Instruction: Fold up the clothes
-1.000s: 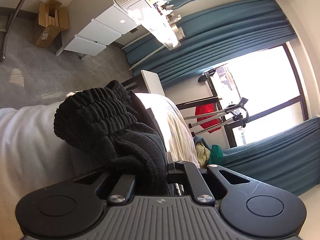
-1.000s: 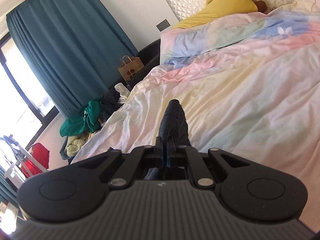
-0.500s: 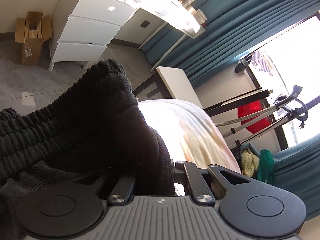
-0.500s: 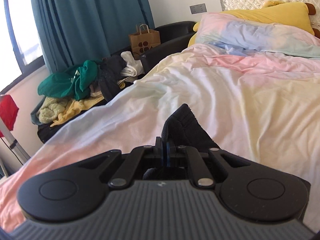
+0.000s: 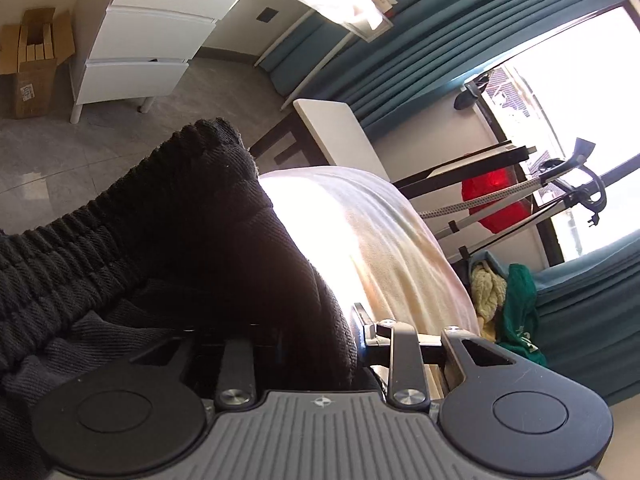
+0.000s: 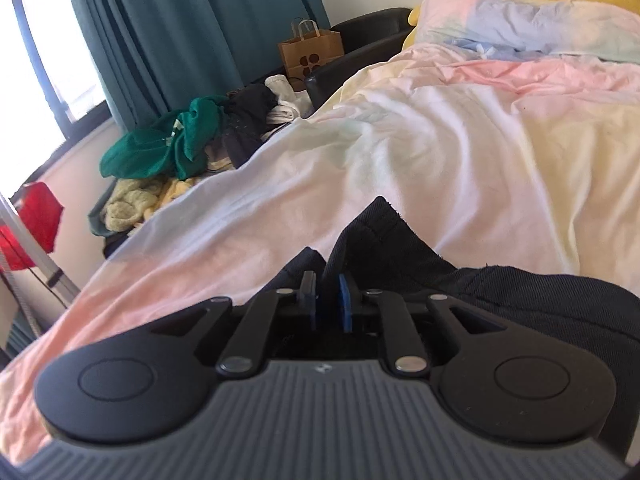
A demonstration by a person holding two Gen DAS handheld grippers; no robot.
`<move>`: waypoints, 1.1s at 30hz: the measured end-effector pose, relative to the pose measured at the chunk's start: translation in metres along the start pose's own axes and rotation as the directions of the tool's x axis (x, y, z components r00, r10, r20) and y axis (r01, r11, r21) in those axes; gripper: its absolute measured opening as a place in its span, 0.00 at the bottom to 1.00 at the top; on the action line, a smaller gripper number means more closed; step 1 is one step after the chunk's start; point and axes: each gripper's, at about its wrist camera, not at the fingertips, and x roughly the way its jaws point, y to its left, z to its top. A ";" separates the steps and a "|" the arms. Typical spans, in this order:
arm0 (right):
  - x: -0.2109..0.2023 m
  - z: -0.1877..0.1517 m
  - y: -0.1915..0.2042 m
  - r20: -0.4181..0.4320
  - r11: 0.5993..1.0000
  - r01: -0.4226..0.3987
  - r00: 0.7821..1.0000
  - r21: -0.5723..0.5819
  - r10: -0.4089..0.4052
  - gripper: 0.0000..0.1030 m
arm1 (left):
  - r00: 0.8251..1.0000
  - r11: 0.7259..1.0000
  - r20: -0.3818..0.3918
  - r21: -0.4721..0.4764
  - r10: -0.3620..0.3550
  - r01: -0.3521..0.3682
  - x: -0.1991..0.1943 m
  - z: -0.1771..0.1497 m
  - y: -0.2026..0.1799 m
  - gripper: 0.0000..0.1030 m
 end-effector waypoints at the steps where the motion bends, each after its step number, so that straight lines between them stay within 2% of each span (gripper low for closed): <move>1: -0.016 -0.004 -0.007 0.020 1.000 -0.028 0.999 -0.003 0.028 0.18 | 1.000 0.999 0.022 0.034 -0.020 0.019 -0.016 -0.008 0.001 0.58; 2: -0.032 -0.009 -0.014 0.038 0.999 -0.051 0.998 -0.006 0.051 0.22 | 0.999 0.998 0.031 0.049 -0.040 0.039 -0.033 -0.020 0.005 0.58; 4: -0.064 -0.021 -0.031 0.067 0.997 -0.077 0.995 -0.002 0.077 0.38 | 0.996 0.994 0.044 0.075 -0.081 0.078 -0.068 -0.044 0.012 0.62; 7: -0.102 -0.034 -0.066 0.079 0.986 -0.135 0.989 0.099 0.128 0.42 | 0.989 0.990 0.057 0.017 -0.138 0.137 -0.111 -0.078 0.038 0.74; 10: -0.126 -0.045 -0.102 0.033 0.950 -0.139 0.990 0.278 0.136 0.42 | 0.986 0.984 0.047 -0.074 -0.159 0.162 -0.138 -0.107 0.068 0.76; 13: -0.130 -0.051 -0.137 -0.077 0.866 -0.105 0.984 0.489 0.163 0.41 | 0.993 0.981 -0.019 -0.162 -0.115 0.111 -0.145 -0.117 0.089 0.78; 15: -0.125 -0.057 -0.149 -0.148 0.811 -0.112 0.960 0.574 0.237 0.41 | 0.994 0.973 -0.040 -0.209 -0.104 0.093 -0.141 -0.119 0.099 0.78; 16: -0.121 -0.062 -0.152 -0.177 0.796 -0.118 0.946 0.594 0.273 0.41 | 0.994 0.971 -0.043 -0.219 -0.105 0.093 -0.139 -0.120 0.103 0.78; 18: -0.116 -0.067 -0.151 -0.193 0.787 -0.130 0.933 0.604 0.302 0.41 | 0.993 0.967 -0.047 -0.238 -0.107 0.093 -0.134 -0.120 0.109 0.78; 20: -0.106 -0.071 -0.147 -0.184 0.777 -0.157 0.925 0.610 0.331 0.41 | 0.994 0.965 -0.031 -0.244 -0.108 0.097 -0.127 -0.121 0.122 0.78; 23: -0.086 -0.076 -0.143 -0.173 0.739 -0.196 0.904 0.644 0.390 0.39 | 0.995 0.968 0.009 -0.230 -0.099 0.098 -0.106 -0.118 0.121 0.77; 26: -0.064 -0.074 -0.138 -0.157 0.747 -0.212 0.907 0.630 0.390 0.39 | 0.996 0.982 0.048 -0.170 -0.070 0.077 -0.085 -0.107 0.112 0.77; 29: -0.046 -0.066 -0.129 -0.114 0.769 -0.247 0.917 0.590 0.382 0.39 | 0.993 0.973 0.090 -0.213 -0.070 0.088 -0.062 -0.091 0.105 0.72; 32: -0.035 -0.060 -0.120 -0.054 0.808 -0.261 0.939 0.528 0.339 0.38 | 0.993 0.954 0.107 -0.293 -0.038 0.068 -0.046 -0.077 0.108 0.54; 33: -0.033 -0.059 -0.117 -0.036 0.826 -0.252 0.949 0.504 0.312 0.28 | 0.997 0.948 0.075 -0.316 -0.004 0.027 -0.037 -0.066 0.104 0.43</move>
